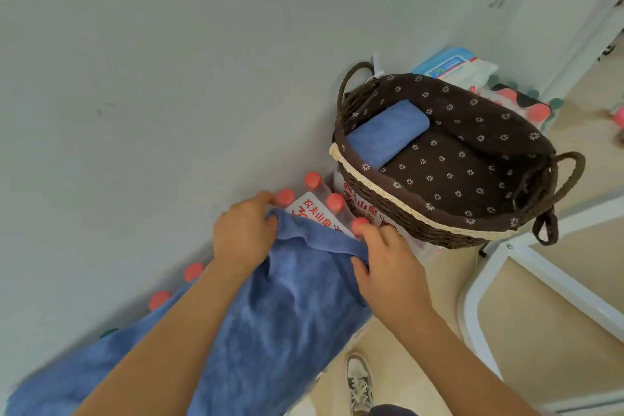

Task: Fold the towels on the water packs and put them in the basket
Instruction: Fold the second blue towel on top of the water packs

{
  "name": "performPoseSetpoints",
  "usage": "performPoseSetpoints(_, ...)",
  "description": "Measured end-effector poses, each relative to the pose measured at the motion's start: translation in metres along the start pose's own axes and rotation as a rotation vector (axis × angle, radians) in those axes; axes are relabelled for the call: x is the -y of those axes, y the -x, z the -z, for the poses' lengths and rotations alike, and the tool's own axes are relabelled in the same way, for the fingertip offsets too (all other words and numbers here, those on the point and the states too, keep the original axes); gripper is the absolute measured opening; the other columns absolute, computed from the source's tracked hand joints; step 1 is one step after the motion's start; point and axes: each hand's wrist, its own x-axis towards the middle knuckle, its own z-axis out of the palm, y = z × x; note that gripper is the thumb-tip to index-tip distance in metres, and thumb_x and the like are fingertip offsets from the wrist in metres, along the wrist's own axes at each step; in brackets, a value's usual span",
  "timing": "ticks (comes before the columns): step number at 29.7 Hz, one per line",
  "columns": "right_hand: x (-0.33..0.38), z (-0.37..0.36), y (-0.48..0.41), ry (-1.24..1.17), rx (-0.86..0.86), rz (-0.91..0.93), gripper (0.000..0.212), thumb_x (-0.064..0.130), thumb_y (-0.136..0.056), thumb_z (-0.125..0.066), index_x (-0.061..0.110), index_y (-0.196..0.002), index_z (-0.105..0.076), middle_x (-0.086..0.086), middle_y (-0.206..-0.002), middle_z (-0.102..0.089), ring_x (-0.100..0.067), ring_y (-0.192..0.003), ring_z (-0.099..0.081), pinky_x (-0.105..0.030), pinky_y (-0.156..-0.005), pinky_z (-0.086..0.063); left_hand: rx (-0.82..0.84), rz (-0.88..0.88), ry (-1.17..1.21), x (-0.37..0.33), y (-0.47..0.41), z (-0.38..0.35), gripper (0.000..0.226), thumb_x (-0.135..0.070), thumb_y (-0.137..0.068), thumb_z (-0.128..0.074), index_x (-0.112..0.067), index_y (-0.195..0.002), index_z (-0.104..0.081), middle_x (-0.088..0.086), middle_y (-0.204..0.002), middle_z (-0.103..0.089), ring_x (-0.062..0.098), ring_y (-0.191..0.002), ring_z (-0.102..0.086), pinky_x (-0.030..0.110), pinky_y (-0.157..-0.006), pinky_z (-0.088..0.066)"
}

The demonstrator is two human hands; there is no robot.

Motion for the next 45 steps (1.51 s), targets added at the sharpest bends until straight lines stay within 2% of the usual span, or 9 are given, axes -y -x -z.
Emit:
performPoseSetpoints(3, -0.009, -0.005, 0.008, -0.048, -0.148, 0.005, 0.033, 0.015, -0.082, -0.065, 0.024, -0.112, -0.056, 0.0, -0.096, -0.061, -0.027, -0.089, -0.06, -0.044, -0.062, -0.055, 0.127, -0.079, 0.129, 0.003, -0.001, -0.006, 0.043, -0.016, -0.087, -0.053, -0.04, -0.122, -0.06, -0.003, -0.081, -0.068, 0.024, -0.08, -0.062, 0.028, -0.069, -0.046)
performPoseSetpoints(7, -0.016, -0.003, 0.019, -0.044, -0.168, -0.043, 0.019, 0.014, -0.079, -0.065, 0.021, -0.095, -0.059, 0.002, -0.092, -0.058, -0.022, -0.084, -0.053, -0.034, -0.054, -0.049, 0.279, -0.08, 0.384, 0.003, -0.011, -0.004, 0.038, -0.005, -0.081, -0.053, -0.032, -0.098, -0.074, -0.016, -0.063, -0.064, -0.001, -0.059, -0.055, 0.011, -0.062, -0.043)
performPoseSetpoints(12, -0.022, -0.001, 0.021, -0.132, -0.18, -0.164, 0.012, 0.015, -0.083, -0.059, 0.024, -0.09, -0.054, 0.007, -0.084, -0.054, -0.015, -0.075, -0.049, -0.026, -0.055, -0.042, 0.311, 0.251, 0.868, -0.005, -0.022, 0.007, 0.028, -0.01, -0.087, -0.058, -0.016, -0.059, -0.063, 0.003, -0.053, -0.039, 0.016, -0.048, -0.03, 0.026, -0.046, -0.023)
performPoseSetpoints(20, -0.036, 0.001, 0.018, -0.317, -0.172, -0.402, 0.006, 0.033, -0.092, -0.056, 0.03, -0.089, -0.053, 0.013, -0.075, -0.061, -0.01, -0.069, -0.059, -0.033, -0.066, -0.055, 0.099, 0.099, 0.283, -0.031, -0.049, -0.007, 0.055, -0.038, -0.086, -0.059, -0.014, -0.046, -0.031, 0.0, -0.042, -0.03, 0.02, -0.043, -0.031, 0.031, -0.046, -0.025)
performPoseSetpoints(27, -0.054, -0.002, 0.027, -0.705, -0.145, -0.564, 0.023, 0.017, -0.084, -0.07, 0.031, -0.084, -0.051, 0.017, -0.088, -0.061, -0.008, -0.087, -0.06, -0.021, -0.069, -0.047, -0.017, 0.098, 0.169, -0.031, -0.052, -0.023, 0.027, -0.034, -0.086, -0.059, -0.014, -0.069, -0.059, -0.001, -0.06, -0.056, 0.023, -0.062, -0.052, 0.028, -0.057, -0.037)
performPoseSetpoints(32, -0.042, -0.004, 0.025, -0.469, -0.349, -0.5, 0.011, 0.032, -0.089, -0.062, 0.023, -0.082, -0.059, 0.006, -0.079, -0.065, -0.016, -0.073, -0.059, -0.023, -0.068, -0.047, -0.147, 0.028, 0.056, -0.038, -0.058, -0.025, 0.026, -0.036, -0.092, -0.052, -0.013, -0.083, -0.062, 0.008, -0.075, -0.065, 0.034, -0.073, -0.059, 0.031, -0.06, -0.035)
performPoseSetpoints(36, -0.038, -0.017, 0.034, -0.105, -0.503, -0.16, 0.016, 0.014, -0.083, -0.06, 0.009, -0.097, -0.065, -0.009, -0.099, -0.064, -0.025, -0.09, -0.058, -0.029, -0.072, -0.047, -0.182, -0.03, -0.006, -0.039, -0.057, -0.034, 0.029, -0.036, -0.095, -0.047, -0.011, -0.09, -0.061, 0.015, -0.078, -0.067, 0.038, -0.073, -0.06, 0.032, -0.059, -0.033)
performPoseSetpoints(40, -0.007, -0.021, 0.028, 0.016, -0.278, 0.066, 0.041, 0.025, -0.089, -0.05, 0.008, -0.125, -0.059, -0.01, -0.132, -0.057, -0.027, -0.123, -0.053, -0.045, -0.096, -0.049, -0.222, -0.064, -0.021, -0.035, -0.062, -0.036, 0.029, -0.036, -0.096, -0.047, -0.011, -0.092, -0.062, 0.015, -0.078, -0.068, 0.039, -0.072, -0.06, 0.032, -0.058, -0.03)
performPoseSetpoints(45, 0.012, -0.04, 0.017, 0.226, 0.037, 0.105, 0.07, 0.056, -0.091, -0.034, 0.013, -0.146, -0.037, -0.018, -0.15, -0.035, -0.032, -0.14, -0.034, -0.046, -0.112, -0.023, -0.172, -0.128, 0.105, -0.031, -0.048, -0.031, 0.034, -0.034, -0.093, -0.054, -0.023, -0.125, -0.056, 0.007, -0.094, -0.071, 0.032, -0.085, -0.065, 0.038, -0.072, -0.049)
